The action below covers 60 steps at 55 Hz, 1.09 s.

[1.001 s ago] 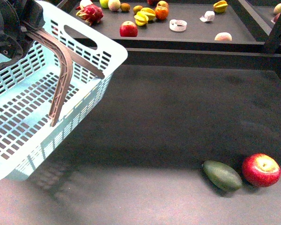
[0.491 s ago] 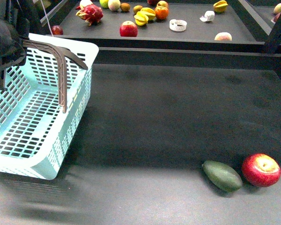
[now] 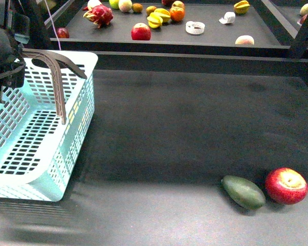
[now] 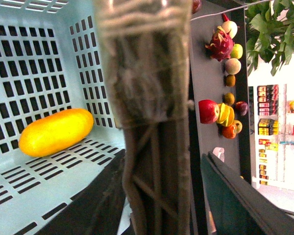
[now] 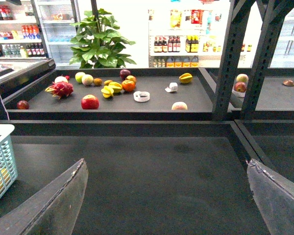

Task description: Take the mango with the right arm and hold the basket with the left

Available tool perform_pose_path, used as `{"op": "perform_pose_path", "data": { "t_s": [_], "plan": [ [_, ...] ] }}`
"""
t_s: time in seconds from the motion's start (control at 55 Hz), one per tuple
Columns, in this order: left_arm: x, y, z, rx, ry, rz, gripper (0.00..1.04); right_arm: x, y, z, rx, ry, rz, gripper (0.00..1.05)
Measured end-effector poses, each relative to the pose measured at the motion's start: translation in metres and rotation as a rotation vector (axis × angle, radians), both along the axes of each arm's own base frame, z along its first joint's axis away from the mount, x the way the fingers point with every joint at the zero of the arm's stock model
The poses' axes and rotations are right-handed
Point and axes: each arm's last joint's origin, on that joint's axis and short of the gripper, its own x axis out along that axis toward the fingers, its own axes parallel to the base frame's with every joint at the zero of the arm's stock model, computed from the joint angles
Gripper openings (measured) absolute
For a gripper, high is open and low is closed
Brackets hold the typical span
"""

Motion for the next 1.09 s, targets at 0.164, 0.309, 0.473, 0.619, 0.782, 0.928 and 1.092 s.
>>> {"op": "perform_pose_path", "data": {
  "t_s": [0.164, 0.309, 0.473, 0.619, 0.782, 0.928, 1.092],
  "plan": [
    [-0.019, 0.001, 0.013, 0.145, 0.002, -0.058, 0.83, 0.0, 0.0, 0.0, 0.0, 0.0, 0.0, 0.97],
    [-0.047, 0.006, 0.028, 0.223, -0.037, -0.134, 0.99, 0.0, 0.0, 0.0, 0.0, 0.0, 0.0, 0.97],
    [-0.092, 0.024, 0.034, 0.267, -0.041, -0.179, 0.99, 0.0, 0.0, 0.0, 0.0, 0.0, 0.0, 0.97],
    [-0.129, 0.04, 0.051, 0.315, -0.081, -0.182, 0.99, 0.0, 0.0, 0.0, 0.0, 0.0, 0.0, 0.97],
    [-0.163, 0.058, 0.067, 0.355, -0.094, -0.162, 0.99, 0.0, 0.0, 0.0, 0.0, 0.0, 0.0, 0.97],
    [-0.171, 0.063, 0.071, 0.389, -0.087, -0.151, 0.99, 0.0, 0.0, 0.0, 0.0, 0.0, 0.0, 0.97],
    [-0.172, 0.063, 0.071, 0.392, -0.085, -0.157, 0.99, 0.0, 0.0, 0.0, 0.0, 0.0, 0.0, 0.97]
  ]
}}
